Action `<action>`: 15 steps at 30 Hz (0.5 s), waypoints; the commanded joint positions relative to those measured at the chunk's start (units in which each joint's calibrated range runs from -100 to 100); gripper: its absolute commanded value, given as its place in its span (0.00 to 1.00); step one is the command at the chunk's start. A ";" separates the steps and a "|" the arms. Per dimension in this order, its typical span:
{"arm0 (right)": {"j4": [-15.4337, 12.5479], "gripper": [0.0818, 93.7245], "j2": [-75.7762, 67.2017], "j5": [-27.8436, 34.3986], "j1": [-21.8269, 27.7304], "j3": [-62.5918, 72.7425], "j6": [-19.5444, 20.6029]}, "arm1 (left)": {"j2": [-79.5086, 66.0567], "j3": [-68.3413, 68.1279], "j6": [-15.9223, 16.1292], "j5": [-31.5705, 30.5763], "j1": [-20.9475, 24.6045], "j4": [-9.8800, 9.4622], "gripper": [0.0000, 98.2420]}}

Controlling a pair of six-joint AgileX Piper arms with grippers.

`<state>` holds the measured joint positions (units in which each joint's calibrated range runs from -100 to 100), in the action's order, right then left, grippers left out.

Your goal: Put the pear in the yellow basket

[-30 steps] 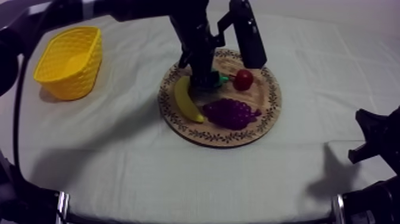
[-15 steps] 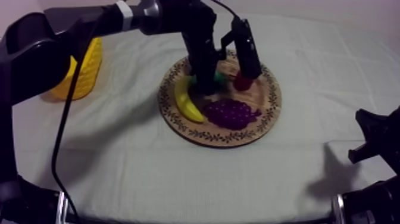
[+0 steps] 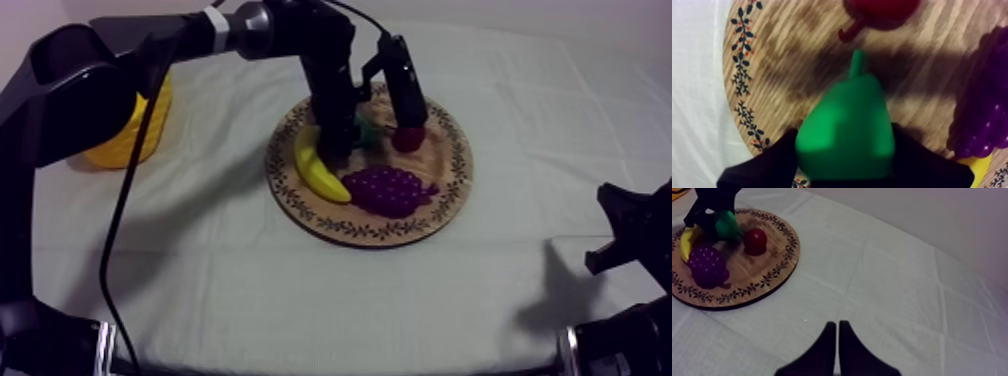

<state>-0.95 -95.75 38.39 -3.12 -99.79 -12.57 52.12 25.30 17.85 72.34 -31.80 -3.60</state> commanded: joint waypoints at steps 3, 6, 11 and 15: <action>0.00 0.00 -0.01 0.00 -0.02 0.01 0.00 | -1.07 -1.16 -0.21 0.26 0.14 0.18 0.49; 0.00 0.00 -0.01 0.00 -0.02 0.01 0.00 | -4.12 -3.21 -0.61 0.11 0.24 0.11 0.49; 0.00 0.00 -0.01 0.00 -0.02 0.01 0.00 | -12.86 -6.29 -1.62 0.33 1.01 0.27 0.50; 0.00 0.00 -0.01 0.00 -0.02 0.01 0.00 | -21.62 -7.96 -2.09 1.63 2.82 1.15 0.53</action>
<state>-0.95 -95.75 38.39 -3.12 -99.79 -12.57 36.30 17.75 15.84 73.86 -29.66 -2.60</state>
